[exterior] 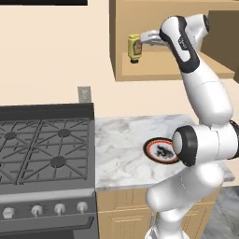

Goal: Move the hot dog bun to the plate on the dining table and place the condiment next to that plate. Then navigate to the fridge and take the sausage and place it on the plate as well.

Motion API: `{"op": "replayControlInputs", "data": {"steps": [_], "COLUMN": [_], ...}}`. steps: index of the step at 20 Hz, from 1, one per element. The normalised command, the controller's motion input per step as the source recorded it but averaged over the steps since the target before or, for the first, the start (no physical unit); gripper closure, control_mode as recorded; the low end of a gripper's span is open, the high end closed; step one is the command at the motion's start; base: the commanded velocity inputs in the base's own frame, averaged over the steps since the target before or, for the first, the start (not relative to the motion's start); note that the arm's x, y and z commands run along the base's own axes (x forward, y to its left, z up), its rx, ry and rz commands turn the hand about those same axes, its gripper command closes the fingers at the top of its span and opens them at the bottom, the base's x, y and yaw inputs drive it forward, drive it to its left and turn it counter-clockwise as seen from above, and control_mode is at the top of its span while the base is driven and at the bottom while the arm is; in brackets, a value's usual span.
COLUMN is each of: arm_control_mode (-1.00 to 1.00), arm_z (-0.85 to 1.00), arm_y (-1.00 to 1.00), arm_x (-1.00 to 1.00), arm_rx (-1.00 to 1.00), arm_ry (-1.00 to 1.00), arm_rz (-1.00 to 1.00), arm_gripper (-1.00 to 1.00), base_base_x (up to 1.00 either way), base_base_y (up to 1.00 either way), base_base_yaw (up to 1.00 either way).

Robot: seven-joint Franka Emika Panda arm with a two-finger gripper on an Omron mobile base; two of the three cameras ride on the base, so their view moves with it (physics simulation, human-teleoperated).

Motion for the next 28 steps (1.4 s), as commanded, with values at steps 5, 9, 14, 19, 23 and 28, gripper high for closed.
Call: {"op": "replayControlInputs", "data": {"steps": [5, 9, 14, 19, 23, 28], "arm_control_mode": [-1.00, -1.00, -1.00, -1.00, -1.00, -1.00], "arm_z": [0.00, 0.00, 0.00, 0.00, 0.00, 0.00], "arm_y": [0.00, 0.03, 0.08, 0.02, 0.01, 0.00], "arm_x": [0.35, 0.32, 0.29, 0.22, 0.11, 0.04], "arm_rx": [0.00, 0.00, 0.00, 0.00, 0.00, 0.00], "arm_ry": [0.00, 0.00, 0.00, 0.00, 0.00, 0.00], "arm_rz": [0.05, 0.05, 0.05, 0.04, 0.03, 0.02], "arm_gripper": [-1.00, -1.00, -1.00, -1.00, -1.00, -1.00], "base_base_x": [0.00, 0.00, 0.00, 0.00, 0.00, 0.00], "base_base_y": [0.00, 0.00, 0.00, 0.00, 0.00, 0.00], "base_base_yaw": [0.00, 0.00, 0.00, 0.00, 0.00, 0.00]}}
